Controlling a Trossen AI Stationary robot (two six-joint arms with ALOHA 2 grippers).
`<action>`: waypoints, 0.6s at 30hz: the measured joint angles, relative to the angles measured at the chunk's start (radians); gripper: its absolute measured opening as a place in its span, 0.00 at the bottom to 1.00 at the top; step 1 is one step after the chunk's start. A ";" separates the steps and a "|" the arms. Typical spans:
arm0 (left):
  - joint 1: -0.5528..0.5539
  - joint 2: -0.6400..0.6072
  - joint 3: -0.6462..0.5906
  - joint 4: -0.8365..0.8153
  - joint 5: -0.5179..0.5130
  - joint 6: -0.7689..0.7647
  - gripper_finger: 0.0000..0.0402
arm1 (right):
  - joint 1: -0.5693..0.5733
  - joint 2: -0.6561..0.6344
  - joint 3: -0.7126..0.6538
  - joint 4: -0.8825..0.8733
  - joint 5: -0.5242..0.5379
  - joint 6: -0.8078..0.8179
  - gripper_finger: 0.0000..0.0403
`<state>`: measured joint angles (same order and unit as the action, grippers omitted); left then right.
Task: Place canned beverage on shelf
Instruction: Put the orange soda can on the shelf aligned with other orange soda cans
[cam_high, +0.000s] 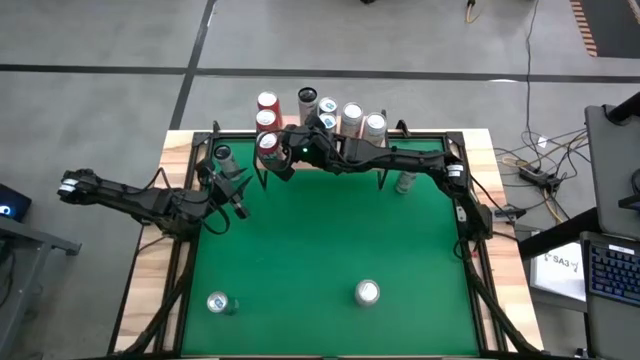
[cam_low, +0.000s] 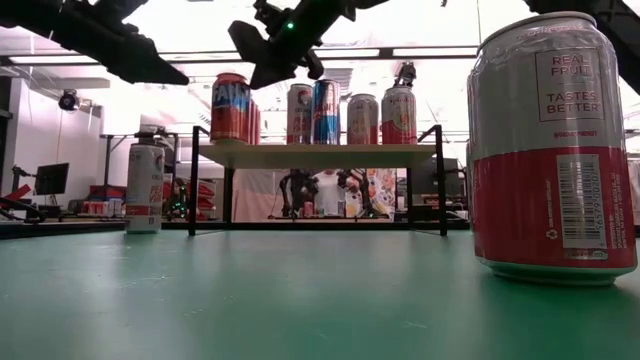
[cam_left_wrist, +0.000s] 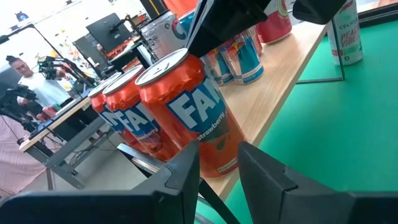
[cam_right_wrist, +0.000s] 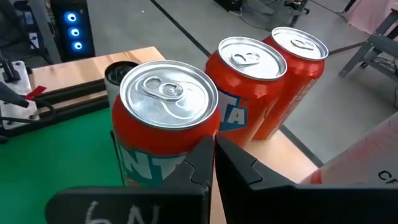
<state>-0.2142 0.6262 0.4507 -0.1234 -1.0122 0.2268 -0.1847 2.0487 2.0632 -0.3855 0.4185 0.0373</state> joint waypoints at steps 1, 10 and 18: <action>0.000 0.000 0.000 0.000 0.000 0.000 0.23 | 0.001 0.000 0.000 -0.002 0.000 0.001 0.02; 0.000 0.005 -0.004 0.000 0.001 -0.010 0.23 | 0.004 0.000 0.000 -0.107 0.000 0.051 0.02; 0.000 0.026 -0.010 0.004 0.001 -0.009 0.23 | 0.004 0.037 -0.002 -0.088 -0.035 0.050 0.02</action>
<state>-0.2142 0.6523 0.4404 -0.1198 -1.0115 0.2176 -0.1810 2.0855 2.0609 -0.4732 0.3831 0.0875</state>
